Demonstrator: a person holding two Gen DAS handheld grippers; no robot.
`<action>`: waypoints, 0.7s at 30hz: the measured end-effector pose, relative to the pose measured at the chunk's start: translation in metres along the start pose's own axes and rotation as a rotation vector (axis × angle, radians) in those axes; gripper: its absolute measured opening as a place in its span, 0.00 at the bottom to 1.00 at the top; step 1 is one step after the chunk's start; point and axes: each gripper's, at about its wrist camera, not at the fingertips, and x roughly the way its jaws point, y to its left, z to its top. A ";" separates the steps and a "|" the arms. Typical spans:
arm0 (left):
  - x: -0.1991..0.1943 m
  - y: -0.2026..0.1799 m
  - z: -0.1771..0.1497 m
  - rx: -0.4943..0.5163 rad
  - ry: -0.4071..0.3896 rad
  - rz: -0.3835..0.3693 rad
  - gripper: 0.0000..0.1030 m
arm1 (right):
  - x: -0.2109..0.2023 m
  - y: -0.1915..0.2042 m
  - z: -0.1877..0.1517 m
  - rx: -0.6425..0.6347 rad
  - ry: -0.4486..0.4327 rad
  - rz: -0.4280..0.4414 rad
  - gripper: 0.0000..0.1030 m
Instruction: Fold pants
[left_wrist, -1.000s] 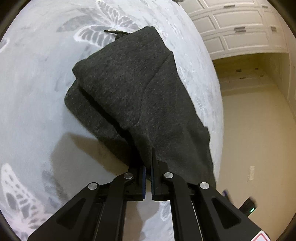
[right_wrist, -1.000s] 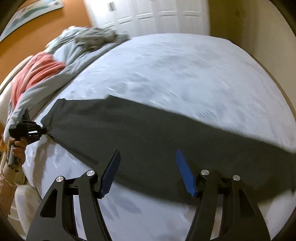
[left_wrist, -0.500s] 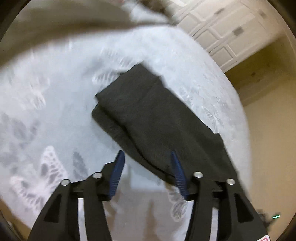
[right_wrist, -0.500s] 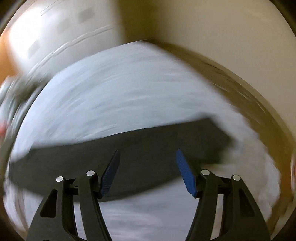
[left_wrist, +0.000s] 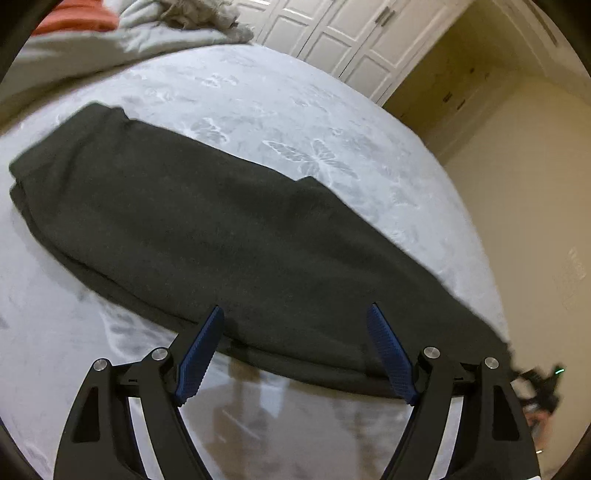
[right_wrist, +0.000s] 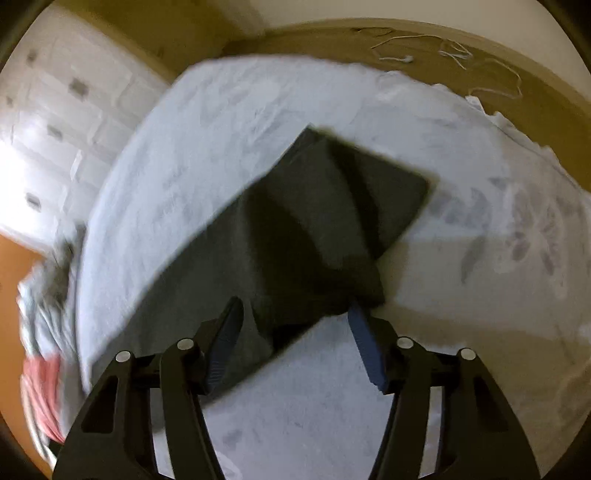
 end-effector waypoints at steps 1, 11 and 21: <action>0.002 0.003 0.001 0.010 -0.011 0.023 0.74 | -0.003 -0.003 0.000 0.009 -0.028 0.004 0.53; 0.011 0.012 -0.001 0.014 -0.039 0.066 0.75 | -0.029 -0.013 0.002 -0.062 -0.224 -0.073 0.41; 0.026 -0.003 -0.009 0.129 -0.056 0.151 0.75 | -0.011 0.014 0.019 -0.338 -0.182 -0.135 0.04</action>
